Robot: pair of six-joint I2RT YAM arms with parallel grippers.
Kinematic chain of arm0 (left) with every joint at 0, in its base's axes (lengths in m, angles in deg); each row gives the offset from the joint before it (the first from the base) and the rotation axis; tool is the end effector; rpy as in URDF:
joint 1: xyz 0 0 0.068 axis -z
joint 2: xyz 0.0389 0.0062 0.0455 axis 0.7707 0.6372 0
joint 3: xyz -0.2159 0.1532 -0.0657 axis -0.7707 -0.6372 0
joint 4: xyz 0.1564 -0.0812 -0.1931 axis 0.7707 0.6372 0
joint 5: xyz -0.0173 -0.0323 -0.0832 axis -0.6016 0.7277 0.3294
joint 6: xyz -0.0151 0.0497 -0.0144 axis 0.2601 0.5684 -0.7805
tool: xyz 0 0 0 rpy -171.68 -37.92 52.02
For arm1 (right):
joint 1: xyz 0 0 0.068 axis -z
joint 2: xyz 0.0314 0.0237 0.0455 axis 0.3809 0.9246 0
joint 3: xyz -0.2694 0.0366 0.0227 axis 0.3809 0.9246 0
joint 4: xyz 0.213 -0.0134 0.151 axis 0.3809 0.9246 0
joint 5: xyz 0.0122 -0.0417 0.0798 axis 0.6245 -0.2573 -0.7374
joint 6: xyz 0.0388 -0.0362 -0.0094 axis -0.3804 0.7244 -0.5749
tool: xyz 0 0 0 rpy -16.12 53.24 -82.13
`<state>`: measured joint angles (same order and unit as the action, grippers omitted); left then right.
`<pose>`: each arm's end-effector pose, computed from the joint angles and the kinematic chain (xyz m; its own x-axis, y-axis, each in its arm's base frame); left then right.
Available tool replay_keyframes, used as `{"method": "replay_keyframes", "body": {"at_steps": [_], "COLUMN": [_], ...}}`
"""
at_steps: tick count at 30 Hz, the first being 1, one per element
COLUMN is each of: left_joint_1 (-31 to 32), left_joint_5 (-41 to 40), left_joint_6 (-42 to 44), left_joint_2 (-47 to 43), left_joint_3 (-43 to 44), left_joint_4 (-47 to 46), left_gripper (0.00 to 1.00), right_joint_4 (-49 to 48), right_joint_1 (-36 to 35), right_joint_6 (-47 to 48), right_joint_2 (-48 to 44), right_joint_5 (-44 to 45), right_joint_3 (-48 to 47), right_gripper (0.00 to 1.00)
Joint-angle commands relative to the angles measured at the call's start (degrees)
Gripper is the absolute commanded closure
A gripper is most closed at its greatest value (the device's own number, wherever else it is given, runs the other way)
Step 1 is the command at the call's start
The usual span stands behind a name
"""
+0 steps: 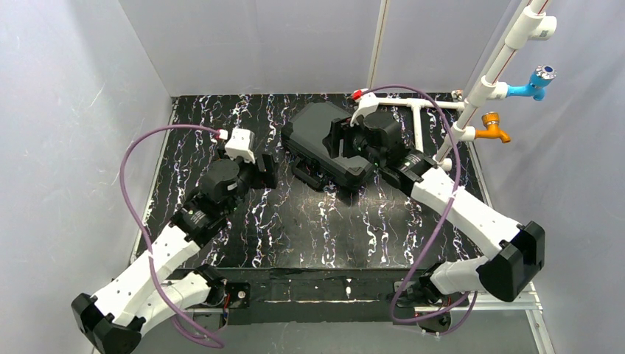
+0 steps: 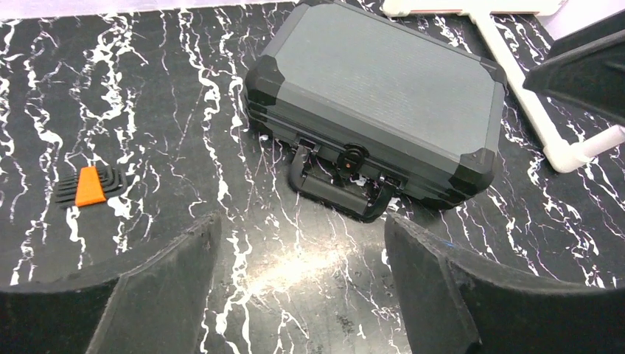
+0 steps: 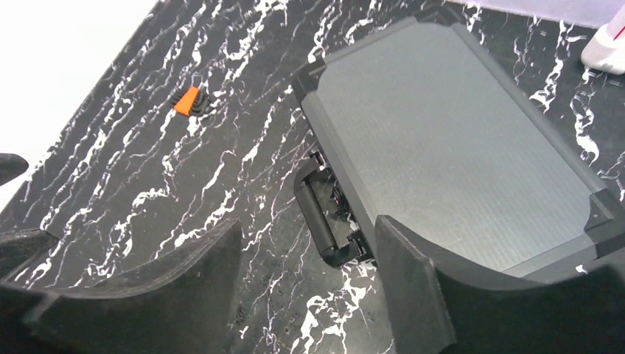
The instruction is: Pack up texas hold em set
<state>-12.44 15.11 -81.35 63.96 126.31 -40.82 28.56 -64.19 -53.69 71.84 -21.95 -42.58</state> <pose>0.1665 -0.1151 0.3571 -0.1522 -0.1432 -0.9779 0.2984 0.9366 -0.1836 0.2387 0.2053 0.3747 -0.3395 0.0675 -0.9382 -0.4589 0.8588 0.2278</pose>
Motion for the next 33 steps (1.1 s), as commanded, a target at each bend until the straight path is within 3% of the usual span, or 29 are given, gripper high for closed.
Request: {"method": "replay_keyframes", "body": {"at_steps": [1,6,12,19,33], "left_joint_1": [-0.18,-0.18,-0.23,-0.19,-0.23], "left_joint_5": [-1.63,-4.23,-11.06,-18.41,-18.44], "left_joint_6": [4.38,8.86,19.01,29.44,29.24], "left_joint_2": [-4.05,-6.44,-8.77,-13.48,-17.29], "left_joint_3": [4.41,7.98,8.47,-1.24,-10.73], "left_joint_4": [7.29,11.61,9.68,-4.00,-7.59], "left_gripper": [0.17,0.06,0.02,0.02,0.02], "right_joint_4": [-4.11,-7.18,-11.69,-12.68,-17.28], "right_joint_1": [0.06,0.05,0.06,-0.03,-0.03], "right_joint_6": [2.06,2.67,1.71,0.98,-0.11], "right_joint_2": [-4.53,-8.87,-11.55,-12.86,-14.68], "right_joint_5": [0.83,1.98,2.87,3.95,5.74], "right_joint_3": [-0.84,1.26,4.36,5.05,8.16], "right_gripper": [0.20,0.02,0.02,0.02,0.02]}}
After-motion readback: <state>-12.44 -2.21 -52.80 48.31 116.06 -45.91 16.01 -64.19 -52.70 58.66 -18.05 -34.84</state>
